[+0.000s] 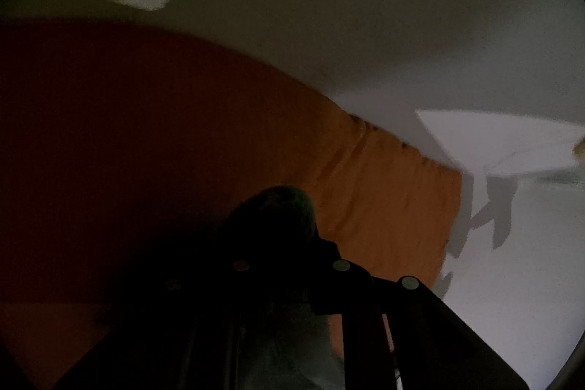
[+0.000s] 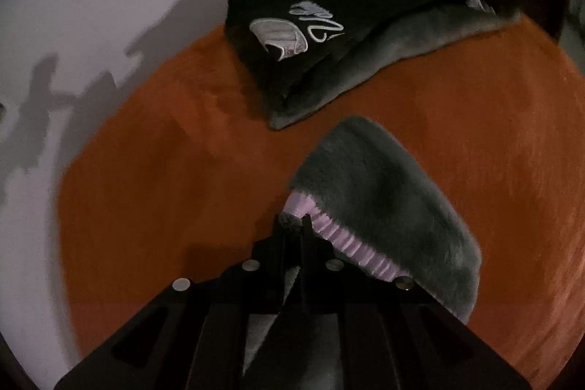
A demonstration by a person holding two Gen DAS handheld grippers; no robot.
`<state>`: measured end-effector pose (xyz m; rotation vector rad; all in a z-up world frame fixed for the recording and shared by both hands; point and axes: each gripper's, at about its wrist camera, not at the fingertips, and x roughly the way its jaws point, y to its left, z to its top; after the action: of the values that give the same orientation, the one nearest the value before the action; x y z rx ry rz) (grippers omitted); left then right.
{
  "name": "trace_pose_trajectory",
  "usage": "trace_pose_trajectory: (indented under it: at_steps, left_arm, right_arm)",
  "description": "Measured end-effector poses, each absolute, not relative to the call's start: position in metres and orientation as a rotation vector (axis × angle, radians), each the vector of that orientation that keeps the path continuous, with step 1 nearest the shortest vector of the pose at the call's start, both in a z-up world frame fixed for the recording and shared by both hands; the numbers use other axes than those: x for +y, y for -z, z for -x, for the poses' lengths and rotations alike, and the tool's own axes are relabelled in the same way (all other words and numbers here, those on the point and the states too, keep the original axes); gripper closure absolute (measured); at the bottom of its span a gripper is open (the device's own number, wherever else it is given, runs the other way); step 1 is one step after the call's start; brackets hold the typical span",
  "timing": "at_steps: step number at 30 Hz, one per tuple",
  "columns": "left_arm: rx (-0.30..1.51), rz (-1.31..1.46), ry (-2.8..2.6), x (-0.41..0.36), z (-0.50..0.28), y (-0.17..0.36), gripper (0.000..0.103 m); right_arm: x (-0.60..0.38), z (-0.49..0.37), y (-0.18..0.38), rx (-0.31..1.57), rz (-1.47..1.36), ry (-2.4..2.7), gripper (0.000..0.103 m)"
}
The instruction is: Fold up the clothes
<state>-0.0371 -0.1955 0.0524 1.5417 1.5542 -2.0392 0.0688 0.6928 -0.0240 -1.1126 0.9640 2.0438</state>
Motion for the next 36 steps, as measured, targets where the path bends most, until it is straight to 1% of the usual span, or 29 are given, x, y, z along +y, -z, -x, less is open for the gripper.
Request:
trace_pose_trajectory:
  at_steps: [1, 2, 3, 4, 5, 7, 9, 10, 11, 12, 14, 15, 17, 18, 20, 21, 24, 26, 27, 28, 30, 32, 36]
  left_arm:
    - [1.544, -1.553, 2.041, -0.191, 0.040, -0.052, 0.082]
    - [1.537, -1.562, 2.040, -0.187, 0.042, -0.052, 0.077]
    - [1.530, -1.571, 2.039, -0.182, 0.044, -0.052, 0.074]
    - [1.522, -1.580, 2.039, -0.178, 0.047, -0.052, 0.071]
    - [1.512, -1.587, 2.053, -0.178, 0.046, -0.057, 0.069]
    - [1.480, -1.619, 2.132, -0.169, 0.044, -0.081, 0.066]
    - [1.385, -1.640, 2.254, -0.159, 0.033, -0.114, 0.064]
    - [1.322, -1.652, 2.324, -0.154, 0.025, -0.130, 0.060]
    - [1.220, -1.664, 2.407, -0.144, 0.015, -0.148, 0.057]
    - [1.136, -1.651, 2.478, -0.139, 0.008, -0.163, 0.057]
    - [0.958, -1.612, 2.595, -0.127, -0.018, -0.184, 0.048]
    - [0.892, -1.601, 2.619, -0.124, -0.030, -0.189, 0.047]
    - [0.840, -1.617, 2.611, -0.124, -0.053, -0.179, 0.045]
    - [0.858, -1.636, 2.581, -0.120, -0.054, -0.171, 0.045]
    - [0.958, -1.716, 2.494, -0.133, -0.067, -0.141, 0.045]
    - [0.970, -1.729, 2.449, -0.138, -0.070, -0.129, 0.045]
    - [1.026, -1.717, 2.423, -0.143, -0.086, -0.114, 0.045]
    - [1.032, -1.719, 2.444, -0.140, -0.089, -0.106, 0.045]
    - [1.027, -1.727, 2.458, -0.137, -0.089, -0.104, 0.045]
    - [1.021, -1.735, 2.473, -0.134, -0.089, -0.101, 0.043]
    - [0.998, -1.765, 2.491, -0.127, -0.084, -0.095, 0.040]
    - [0.984, -1.782, 2.509, -0.122, -0.077, -0.090, 0.038]
    - [1.006, -1.756, 2.544, -0.118, -0.058, -0.080, 0.034]
  right_arm:
    - [0.695, -0.061, 0.031, 0.943, 1.143, -2.035, 0.087]
    - [0.696, -0.061, 0.042, 0.986, 1.171, -2.039, 0.065]
    - [0.696, -0.061, 0.053, 1.029, 1.198, -2.043, 0.055]
    - [0.697, -0.061, 0.064, 1.071, 1.223, -2.047, 0.051]
    - [0.697, -0.069, 0.061, 1.080, 1.205, -2.085, 0.051]
    - [0.697, -0.086, 0.054, 1.097, 1.168, -2.161, 0.051]
    - [0.698, -0.118, 0.036, 1.108, 1.091, -2.234, 0.045]
    - [0.700, -0.136, 0.033, 1.113, 1.060, -2.256, 0.037]
    - [0.701, -0.154, 0.029, 1.118, 1.028, -2.278, 0.031]
    - [0.703, -0.171, 0.026, 1.123, 0.998, -2.300, 0.031]
    - [0.709, -0.197, 0.037, 1.150, 1.014, -2.317, 0.031]
    - [0.711, -0.208, 0.045, 1.164, 1.031, -2.319, 0.031]
    - [0.716, -0.225, 0.062, 1.202, 1.075, -2.319, 0.031]
    - [0.717, -0.233, 0.068, 1.214, 1.069, -2.319, 0.031]
    - [0.717, -0.245, 0.081, 1.255, 1.052, -2.315, 0.031]
    - [0.716, -0.250, 0.086, 1.283, 1.042, -2.310, 0.031]
    - [0.706, -0.261, 0.094, 1.298, 1.056, -2.303, 0.031]
    - [0.700, -0.270, 0.098, 1.320, 1.041, -2.284, 0.031]
    - [0.695, -0.271, 0.101, 1.365, 1.049, -2.283, 0.031]
    - [0.691, -0.272, 0.104, 1.409, 1.058, -2.281, 0.031]
    - [0.686, -0.262, 0.115, 1.426, 1.111, -2.272, 0.031]
    - [0.685, -0.252, 0.123, 1.432, 1.088, -2.310, 0.031]
    - [0.691, -0.226, 0.142, 1.520, 0.980, -2.361, 0.031]
